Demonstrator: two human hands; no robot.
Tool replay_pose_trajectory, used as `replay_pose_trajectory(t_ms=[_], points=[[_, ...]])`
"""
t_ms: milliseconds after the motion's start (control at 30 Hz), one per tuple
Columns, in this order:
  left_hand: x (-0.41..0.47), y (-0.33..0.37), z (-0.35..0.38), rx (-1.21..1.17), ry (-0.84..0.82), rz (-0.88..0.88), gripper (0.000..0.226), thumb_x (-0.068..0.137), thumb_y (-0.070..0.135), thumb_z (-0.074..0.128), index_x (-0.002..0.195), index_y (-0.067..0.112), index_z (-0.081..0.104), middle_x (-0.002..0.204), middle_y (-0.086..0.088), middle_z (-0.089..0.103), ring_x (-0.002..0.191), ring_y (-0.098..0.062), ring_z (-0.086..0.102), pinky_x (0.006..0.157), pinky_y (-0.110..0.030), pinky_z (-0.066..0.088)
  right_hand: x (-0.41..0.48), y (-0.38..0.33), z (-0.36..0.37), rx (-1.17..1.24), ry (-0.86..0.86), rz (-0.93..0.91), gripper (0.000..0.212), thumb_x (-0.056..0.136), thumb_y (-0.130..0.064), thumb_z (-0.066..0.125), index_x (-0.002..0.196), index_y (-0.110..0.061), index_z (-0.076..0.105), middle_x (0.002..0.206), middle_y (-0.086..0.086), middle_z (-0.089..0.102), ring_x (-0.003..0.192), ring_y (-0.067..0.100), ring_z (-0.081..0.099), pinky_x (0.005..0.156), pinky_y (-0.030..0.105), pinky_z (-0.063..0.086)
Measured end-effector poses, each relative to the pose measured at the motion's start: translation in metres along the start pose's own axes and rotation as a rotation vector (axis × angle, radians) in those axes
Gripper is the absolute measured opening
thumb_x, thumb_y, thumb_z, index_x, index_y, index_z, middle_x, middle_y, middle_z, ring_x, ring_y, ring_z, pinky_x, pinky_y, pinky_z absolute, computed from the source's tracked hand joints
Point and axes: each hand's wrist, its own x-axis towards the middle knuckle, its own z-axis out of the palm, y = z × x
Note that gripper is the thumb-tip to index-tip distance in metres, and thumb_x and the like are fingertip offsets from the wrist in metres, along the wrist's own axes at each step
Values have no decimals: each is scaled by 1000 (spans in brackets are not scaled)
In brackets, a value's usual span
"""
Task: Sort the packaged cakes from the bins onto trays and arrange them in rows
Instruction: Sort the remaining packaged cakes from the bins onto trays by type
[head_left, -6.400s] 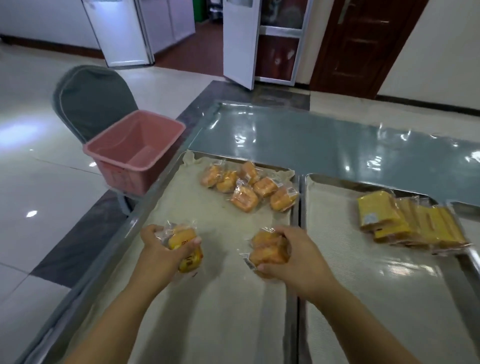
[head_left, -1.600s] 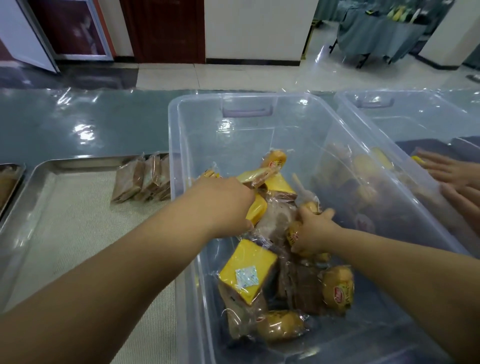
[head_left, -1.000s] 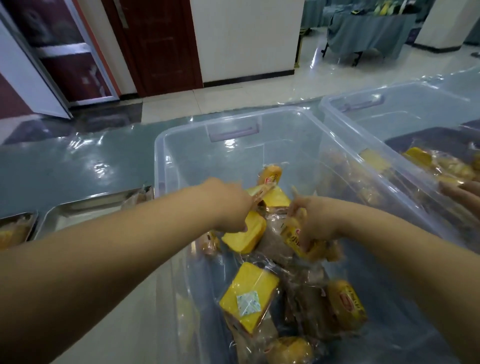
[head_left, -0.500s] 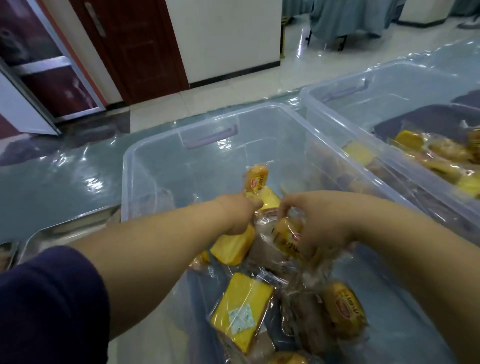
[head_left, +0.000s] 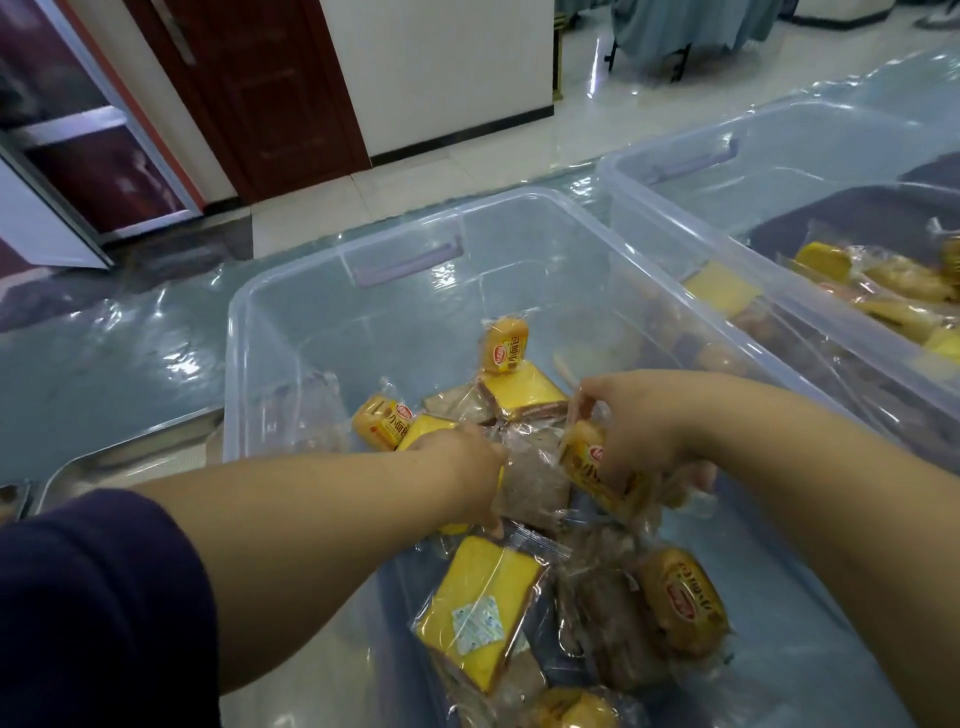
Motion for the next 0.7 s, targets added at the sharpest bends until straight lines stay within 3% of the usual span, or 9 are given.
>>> replay_pose_trajectory(t_ms=[200,300,367,433,600,700], points=[[-2,-6,-7,-92,48,-59,69,80,47,64,136,18,37,127,-16,45,104,-35,56,77,-43,54,4,0,3,3,46,25,52,81,-20,68,127,-24,42,77,0,46,55,17,55,43,25,48],[-10,-6,-19,-160,70,-78,46,82,32,63,122,13,52,103,-10,55,89,-26,58,74,-35,54,4,-2,4,15,63,39,55,80,-21,69,127,-23,41,79,2,48,54,18,58,45,27,50],[-19,-13,-32,-255,117,-103,39,86,32,59,119,11,55,105,-8,58,93,-26,58,77,-33,51,4,-2,4,64,83,48,55,78,-20,71,124,-24,42,79,3,51,54,21,61,45,29,52],[-31,-27,-47,-419,179,-147,39,90,34,54,121,11,51,112,-9,57,101,-27,56,76,-32,45,3,-2,2,137,127,48,54,76,-19,73,120,-25,44,81,4,52,58,22,62,46,31,55],[-65,-68,-62,-703,410,-245,27,82,35,60,94,18,43,91,-3,50,80,-22,49,54,-28,34,-2,-5,-7,299,287,-9,53,73,-20,72,117,-29,44,83,4,57,62,22,64,44,30,53],[-102,-85,-64,-825,618,-229,24,78,33,64,91,19,48,79,0,51,72,-18,50,56,-29,40,-12,-11,-14,391,406,-87,51,73,-21,71,115,-32,44,80,3,59,62,19,63,46,27,51]])
